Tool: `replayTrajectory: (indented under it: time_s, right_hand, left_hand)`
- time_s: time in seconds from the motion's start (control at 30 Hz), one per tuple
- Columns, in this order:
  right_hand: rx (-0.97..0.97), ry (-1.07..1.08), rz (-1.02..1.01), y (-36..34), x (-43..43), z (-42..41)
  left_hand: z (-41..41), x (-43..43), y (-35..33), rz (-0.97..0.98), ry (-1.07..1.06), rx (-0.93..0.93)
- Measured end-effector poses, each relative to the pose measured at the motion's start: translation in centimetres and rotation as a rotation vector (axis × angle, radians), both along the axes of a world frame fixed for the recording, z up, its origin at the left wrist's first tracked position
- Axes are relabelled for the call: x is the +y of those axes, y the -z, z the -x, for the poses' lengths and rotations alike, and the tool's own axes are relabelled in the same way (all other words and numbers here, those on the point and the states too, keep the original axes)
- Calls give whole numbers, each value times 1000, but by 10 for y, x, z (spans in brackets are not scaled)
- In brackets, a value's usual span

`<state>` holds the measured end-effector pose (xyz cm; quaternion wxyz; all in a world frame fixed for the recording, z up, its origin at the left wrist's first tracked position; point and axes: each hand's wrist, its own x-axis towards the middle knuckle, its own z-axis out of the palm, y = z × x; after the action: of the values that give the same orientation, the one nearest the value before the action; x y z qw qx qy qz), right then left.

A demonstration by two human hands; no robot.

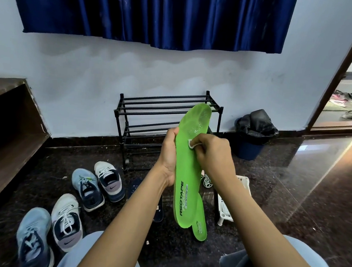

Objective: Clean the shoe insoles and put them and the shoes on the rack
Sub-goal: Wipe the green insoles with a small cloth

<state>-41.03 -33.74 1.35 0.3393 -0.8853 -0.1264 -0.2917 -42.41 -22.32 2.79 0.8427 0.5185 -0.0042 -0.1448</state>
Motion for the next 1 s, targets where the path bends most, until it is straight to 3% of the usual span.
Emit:
replayTrajectory:
  time_s: [0.3, 0.5, 0.73, 1.0]
  right_hand:
    - [-12, 80, -106, -5, -1, -3]
    - [-3, 11, -11, 1, 9, 6]
    - [-39, 105, -114, -6, 0, -3]
    - [24, 1, -95, 2, 10, 8]
  left_hand:
    - [0, -2, 1, 0, 24, 10]
    - [-4, -1, 0, 42, -4, 15]
    - [0, -9, 4, 1, 16, 32]
    - [-4, 0, 3, -7, -8, 52]
